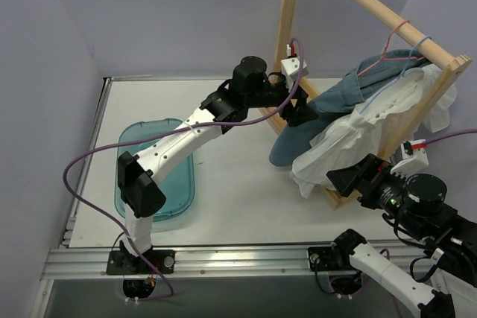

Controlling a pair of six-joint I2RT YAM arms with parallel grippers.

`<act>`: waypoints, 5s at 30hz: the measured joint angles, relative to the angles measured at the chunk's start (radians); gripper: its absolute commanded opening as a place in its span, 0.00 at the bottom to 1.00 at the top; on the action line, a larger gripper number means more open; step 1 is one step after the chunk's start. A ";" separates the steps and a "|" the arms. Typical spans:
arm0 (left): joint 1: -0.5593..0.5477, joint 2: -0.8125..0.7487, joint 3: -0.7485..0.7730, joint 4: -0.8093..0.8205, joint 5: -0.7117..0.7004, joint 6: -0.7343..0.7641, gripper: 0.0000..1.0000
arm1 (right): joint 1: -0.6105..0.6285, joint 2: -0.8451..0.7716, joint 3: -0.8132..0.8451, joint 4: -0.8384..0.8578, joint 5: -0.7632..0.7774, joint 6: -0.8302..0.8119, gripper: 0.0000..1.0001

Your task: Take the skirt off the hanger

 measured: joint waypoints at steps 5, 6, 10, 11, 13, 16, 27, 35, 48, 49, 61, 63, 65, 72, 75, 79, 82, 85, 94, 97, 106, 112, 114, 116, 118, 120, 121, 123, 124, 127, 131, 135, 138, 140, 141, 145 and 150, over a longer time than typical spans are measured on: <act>-0.012 0.078 0.102 -0.008 0.021 -0.001 0.64 | -0.022 0.000 0.036 -0.009 -0.008 0.002 0.98; -0.014 0.088 0.119 -0.008 0.024 -0.003 0.60 | -0.028 0.000 0.045 -0.011 -0.011 0.001 0.99; -0.023 0.119 0.168 -0.011 0.032 -0.009 0.21 | -0.053 0.000 0.078 -0.019 -0.018 -0.006 0.99; -0.024 0.126 0.178 -0.015 0.032 -0.010 0.11 | -0.061 0.000 0.084 -0.021 -0.019 -0.008 0.99; -0.028 0.138 0.203 -0.028 0.022 -0.014 0.02 | -0.072 0.000 0.088 -0.025 -0.023 -0.011 0.99; -0.031 0.154 0.233 -0.051 0.006 -0.021 0.02 | -0.085 0.000 0.089 -0.026 -0.032 -0.018 0.99; -0.058 0.053 0.137 -0.047 -0.175 -0.091 0.02 | -0.092 0.000 0.092 -0.026 -0.034 -0.058 1.00; -0.019 -0.067 0.087 -0.030 -0.194 -0.172 0.02 | -0.092 0.000 0.106 -0.026 -0.034 -0.081 1.00; 0.028 -0.220 -0.034 -0.107 -0.145 -0.195 0.02 | -0.092 0.077 0.182 -0.016 -0.034 -0.183 0.99; 0.032 -0.251 -0.064 -0.128 -0.144 -0.193 0.02 | -0.092 0.096 0.190 -0.009 -0.035 -0.197 0.99; 0.085 -0.702 -0.371 -0.404 -0.178 -0.156 0.02 | -0.093 0.369 0.310 0.183 -0.150 -0.336 0.91; 0.085 -0.754 -0.390 -0.435 -0.192 -0.157 0.02 | -0.093 0.402 0.320 0.247 -0.182 -0.336 0.88; 0.085 -0.801 -0.418 -0.463 -0.205 -0.157 0.02 | -0.093 0.434 0.321 0.319 -0.222 -0.327 0.84; 0.090 -0.853 -0.482 -0.581 -0.275 -0.167 0.02 | -0.067 0.536 0.321 0.511 -0.314 -0.266 0.83; 0.092 -0.856 -0.499 -0.611 -0.291 -0.172 0.02 | -0.048 0.571 0.321 0.561 -0.326 -0.256 0.83; 0.092 -0.864 -0.504 -0.635 -0.297 -0.188 0.02 | -0.022 0.616 0.320 0.612 -0.332 -0.256 0.82; 0.092 -0.869 -0.504 -0.639 -0.296 -0.198 0.02 | 0.007 0.649 0.315 0.641 -0.312 -0.267 0.79; 0.092 -0.869 -0.503 -0.641 -0.295 -0.213 0.02 | 0.030 0.673 0.299 0.666 -0.288 -0.280 0.73; 0.092 -0.869 -0.503 -0.650 -0.274 -0.239 0.02 | 0.102 0.736 0.250 0.724 -0.176 -0.345 0.43; 0.092 -0.870 -0.503 -0.681 -0.274 -0.243 0.02 | 0.137 0.741 0.224 0.740 -0.089 -0.378 0.00; 0.092 -0.900 -0.503 -0.658 -0.309 -0.237 0.64 | 0.203 0.742 0.214 0.661 0.117 -0.376 0.00; 0.092 -0.937 -0.503 -0.629 -0.305 -0.229 0.77 | 0.205 0.742 0.254 0.588 0.151 -0.389 0.00; 0.092 -0.923 -0.500 -0.607 -0.293 -0.228 0.78 | 0.206 0.742 0.265 0.583 0.151 -0.396 0.00; 0.092 -0.892 -0.477 -0.595 -0.276 -0.223 0.78 | 0.210 0.742 0.270 0.577 0.150 -0.399 0.00; 0.092 -0.840 -0.438 -0.585 -0.260 -0.217 0.78 | 0.212 0.744 0.274 0.569 0.140 -0.399 0.00; 0.092 -0.780 -0.400 -0.576 -0.244 -0.212 0.78 | 0.219 0.751 0.282 0.562 0.134 -0.399 0.00; 0.092 -0.751 -0.386 -0.573 -0.239 -0.210 0.78 | 0.225 0.755 0.283 0.563 0.132 -0.400 0.00; 0.092 -0.702 -0.369 -0.570 -0.230 -0.205 0.78 | 0.238 0.760 0.283 0.558 0.127 -0.400 0.00; 0.092 -0.682 -0.365 -0.568 -0.227 -0.203 0.78 | 0.243 0.761 0.283 0.556 0.125 -0.400 0.00; 0.092 -0.634 -0.354 -0.568 -0.220 -0.195 0.71 | 0.251 0.761 0.286 0.550 0.124 -0.399 0.00; 0.092 -0.607 -0.335 -0.570 -0.214 -0.186 0.47 | 0.252 0.761 0.299 0.544 0.124 -0.400 0.00; 0.092 -0.610 -0.324 -0.568 -0.213 -0.182 0.41 | 0.252 0.761 0.304 0.543 0.125 -0.400 0.00; 0.092 -0.615 -0.324 -0.568 -0.214 -0.183 0.36 | 0.252 0.761 0.304 0.542 0.125 -0.401 0.00; 0.092 -0.622 -0.324 -0.567 -0.214 -0.186 0.30 | 0.252 0.761 0.304 0.542 0.126 -0.402 0.00; 0.092 -0.626 -0.324 -0.566 -0.214 -0.187 0.20 | 0.252 0.761 0.304 0.542 0.126 -0.402 0.00; 0.092 -0.644 -0.324 -0.566 -0.219 -0.192 0.02 | 0.253 0.761 0.303 0.542 0.130 -0.401 0.00; 0.092 -0.665 -0.325 -0.555 -0.253 -0.199 0.02 | 0.258 0.761 0.299 0.543 0.147 -0.397 0.00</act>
